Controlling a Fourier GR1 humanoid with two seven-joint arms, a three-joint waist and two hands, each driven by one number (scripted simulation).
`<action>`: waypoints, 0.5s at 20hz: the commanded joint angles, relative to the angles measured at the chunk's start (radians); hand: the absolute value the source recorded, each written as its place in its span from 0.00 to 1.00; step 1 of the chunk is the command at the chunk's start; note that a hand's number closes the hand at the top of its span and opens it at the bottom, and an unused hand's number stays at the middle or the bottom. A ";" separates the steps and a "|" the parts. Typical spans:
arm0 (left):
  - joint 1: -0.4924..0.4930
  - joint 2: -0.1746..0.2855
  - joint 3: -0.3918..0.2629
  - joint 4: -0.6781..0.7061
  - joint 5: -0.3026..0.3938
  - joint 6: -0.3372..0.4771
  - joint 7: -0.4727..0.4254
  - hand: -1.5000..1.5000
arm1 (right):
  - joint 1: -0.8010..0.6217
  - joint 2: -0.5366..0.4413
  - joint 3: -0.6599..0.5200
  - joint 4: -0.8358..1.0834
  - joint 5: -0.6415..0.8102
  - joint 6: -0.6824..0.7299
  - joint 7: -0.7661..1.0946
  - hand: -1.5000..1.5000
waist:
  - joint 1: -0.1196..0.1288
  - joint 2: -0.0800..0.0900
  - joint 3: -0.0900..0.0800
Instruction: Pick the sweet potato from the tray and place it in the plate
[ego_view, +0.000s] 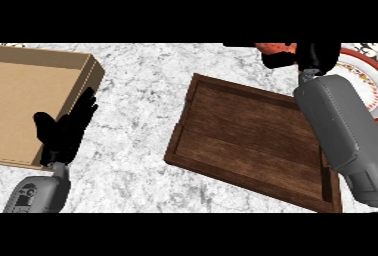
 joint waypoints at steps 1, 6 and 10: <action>-0.007 -0.015 -0.010 -0.011 -0.012 0.016 0.017 0.50 | -0.095 0.043 -0.029 0.092 0.127 -0.158 0.207 1.00 | 0.002 0.002 0.002; -0.045 0.004 0.035 0.071 0.009 -0.019 -0.016 0.50 | -0.084 -0.009 -0.135 0.175 0.068 -0.244 0.164 1.00 | -0.024 0.001 0.002; 0.021 -0.009 0.014 -0.044 -0.014 0.010 0.015 0.50 | -0.081 -0.070 -0.203 0.256 0.020 -0.294 0.073 1.00 | -0.015 -0.003 0.003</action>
